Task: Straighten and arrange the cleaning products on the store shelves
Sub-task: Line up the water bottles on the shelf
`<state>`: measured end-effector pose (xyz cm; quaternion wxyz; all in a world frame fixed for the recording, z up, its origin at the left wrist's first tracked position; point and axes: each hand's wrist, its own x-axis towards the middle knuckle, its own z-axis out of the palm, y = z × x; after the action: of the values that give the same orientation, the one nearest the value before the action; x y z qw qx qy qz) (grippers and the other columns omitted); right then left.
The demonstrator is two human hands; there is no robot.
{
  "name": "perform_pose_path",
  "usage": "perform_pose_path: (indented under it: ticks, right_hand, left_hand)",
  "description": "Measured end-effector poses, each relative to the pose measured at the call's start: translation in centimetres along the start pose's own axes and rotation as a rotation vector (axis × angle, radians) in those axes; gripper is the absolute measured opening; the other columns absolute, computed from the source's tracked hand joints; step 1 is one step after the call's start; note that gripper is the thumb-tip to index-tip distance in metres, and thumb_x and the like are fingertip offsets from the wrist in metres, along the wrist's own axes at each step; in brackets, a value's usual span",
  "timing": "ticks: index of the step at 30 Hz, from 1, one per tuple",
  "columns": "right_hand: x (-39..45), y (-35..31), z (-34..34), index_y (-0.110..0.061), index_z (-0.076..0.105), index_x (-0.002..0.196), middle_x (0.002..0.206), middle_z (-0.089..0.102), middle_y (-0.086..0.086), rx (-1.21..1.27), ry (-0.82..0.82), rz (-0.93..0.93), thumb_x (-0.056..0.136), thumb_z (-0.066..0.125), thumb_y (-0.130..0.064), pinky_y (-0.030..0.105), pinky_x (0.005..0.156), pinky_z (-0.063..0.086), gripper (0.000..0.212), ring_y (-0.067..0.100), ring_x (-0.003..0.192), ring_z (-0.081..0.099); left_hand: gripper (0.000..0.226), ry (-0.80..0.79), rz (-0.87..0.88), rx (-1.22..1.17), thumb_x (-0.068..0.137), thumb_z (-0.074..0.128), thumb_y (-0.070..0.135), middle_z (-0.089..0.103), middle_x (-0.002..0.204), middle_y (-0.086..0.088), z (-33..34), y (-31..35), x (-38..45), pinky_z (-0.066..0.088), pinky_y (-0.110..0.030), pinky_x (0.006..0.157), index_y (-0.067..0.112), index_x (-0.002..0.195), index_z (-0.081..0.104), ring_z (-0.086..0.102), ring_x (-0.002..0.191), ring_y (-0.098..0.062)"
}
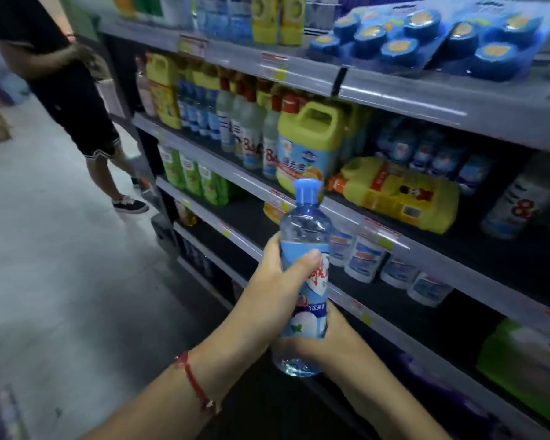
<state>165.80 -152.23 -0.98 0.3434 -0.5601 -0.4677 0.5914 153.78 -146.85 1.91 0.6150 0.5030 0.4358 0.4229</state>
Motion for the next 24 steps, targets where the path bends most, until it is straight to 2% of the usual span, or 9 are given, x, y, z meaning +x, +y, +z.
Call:
perform_pose_path:
  ticks: [2, 4, 5, 7, 9, 13, 17, 20, 24]
  right_hand:
    - [3.3, -1.3, 3.1, -0.018, 0.058, 0.129, 0.111, 0.075, 0.01, 0.073, -0.035, -0.002, 0.063, 0.081, -0.003, 0.05, 0.098, 0.055, 0.072, 0.027, 0.107, 0.072]
    - [6.3, -2.9, 5.5, -0.018, 0.055, 0.132, 0.117, 0.073, 0.01, 0.09, -0.031, 0.005, 0.046, 0.084, -0.021, 0.051, 0.101, 0.052, 0.091, 0.027, 0.113, 0.068]
    - [7.6, -3.6, 6.3, -0.019, 0.056, 0.131, 0.117, 0.073, 0.009, 0.069, -0.019, -0.003, 0.044, 0.083, -0.024, 0.049, 0.1, 0.053, 0.091, 0.026, 0.113, 0.068]
    - [10.1, -5.4, 7.2, -0.019, 0.06, 0.124, 0.108, 0.075, 0.007, 0.028, -0.012, -0.071, 0.06, 0.081, -0.007, 0.041, 0.09, 0.056, 0.068, 0.023, 0.104, 0.072]
    - [12.1, -7.8, 7.6, -0.02, 0.064, 0.114, 0.098, 0.077, 0.004, -0.07, 0.024, -0.154, 0.066, 0.075, 0.006, 0.035, 0.077, 0.057, 0.055, 0.019, 0.092, 0.074]
    - [16.3, -12.9, 7.3, -0.026, 0.066, 0.096, 0.081, 0.075, -0.008, -0.22, 0.284, -0.26, 0.061, 0.079, 0.004, 0.028, 0.061, 0.054, 0.048, 0.004, 0.07, 0.07]
    - [20.1, -16.9, 6.6, -0.031, 0.064, 0.097, 0.083, 0.073, -0.008, -0.352, 0.494, -0.374, 0.059, 0.081, -0.006, 0.041, 0.068, 0.06, 0.049, 0.01, 0.073, 0.069]
    - [22.3, -19.5, 6.5, -0.04, 0.062, 0.103, 0.094, 0.072, -0.01, -0.407, 0.537, -0.505, 0.061, 0.081, -0.021, 0.044, 0.072, 0.061, 0.049, 0.011, 0.081, 0.071]
    - [24.7, -23.2, 6.1, -0.042, 0.06, 0.109, 0.1, 0.071, -0.014, -0.404, 0.531, -0.645, 0.063, 0.08, -0.046, 0.038, 0.073, 0.061, 0.049, 0.005, 0.087, 0.07]
  left_hand:
    - [0.044, -0.056, 0.111, 0.155, 0.094, 0.066, 0.035, 0.073, 0.113, 0.02, -3.7, 1.3, 1.2, 0.053, -0.033, 0.096, 0.046, 0.133, 0.049, 0.07, 0.105, -0.002]
    - [0.053, -0.124, 0.187, 0.256, 0.097, 0.065, 0.035, 0.068, 0.121, 0.024, -7.2, 2.6, 2.4, 0.052, -0.032, 0.1, 0.049, 0.142, 0.041, 0.066, 0.111, 0.002]
    - [0.054, -0.135, 0.211, 0.287, 0.099, 0.065, 0.033, 0.067, 0.123, 0.025, -8.9, 3.3, 3.0, 0.052, -0.031, 0.1, 0.049, 0.143, 0.039, 0.065, 0.113, 0.005]
    - [0.055, -0.127, 0.253, 0.329, 0.098, 0.066, 0.033, 0.066, 0.123, 0.03, -12.0, 4.8, 4.3, 0.052, -0.025, 0.099, 0.051, 0.142, 0.038, 0.063, 0.112, 0.009]
    - [0.056, -0.11, 0.263, 0.363, 0.095, 0.069, 0.038, 0.065, 0.119, 0.037, -14.8, 6.1, 6.0, 0.053, -0.017, 0.094, 0.052, 0.141, 0.039, 0.063, 0.109, 0.013]
    - [0.041, -0.108, 0.225, 0.24, 0.092, 0.07, 0.034, 0.073, 0.117, 0.017, -18.3, 8.0, 10.7, 0.056, -0.034, 0.099, 0.041, 0.129, 0.052, 0.07, 0.109, -0.003]
    - [0.027, -0.068, 0.24, 0.107, 0.098, 0.066, 0.026, 0.076, 0.109, 0.005, -18.5, 9.6, 15.4, 0.058, -0.021, 0.08, 0.031, 0.123, 0.057, 0.074, 0.098, -0.005]
    - [0.05, -0.056, 0.254, 0.123, 0.09, 0.076, 0.035, 0.075, 0.116, -0.001, -18.9, 11.0, 18.9, 0.06, -0.033, 0.09, 0.022, 0.131, 0.052, 0.074, 0.103, -0.012]
    - [0.054, -0.039, 0.274, 0.096, 0.087, 0.079, 0.031, 0.077, 0.108, -0.008, -20.0, 14.8, 23.6, 0.064, -0.041, 0.082, 0.011, 0.129, 0.052, 0.077, 0.095, -0.021]
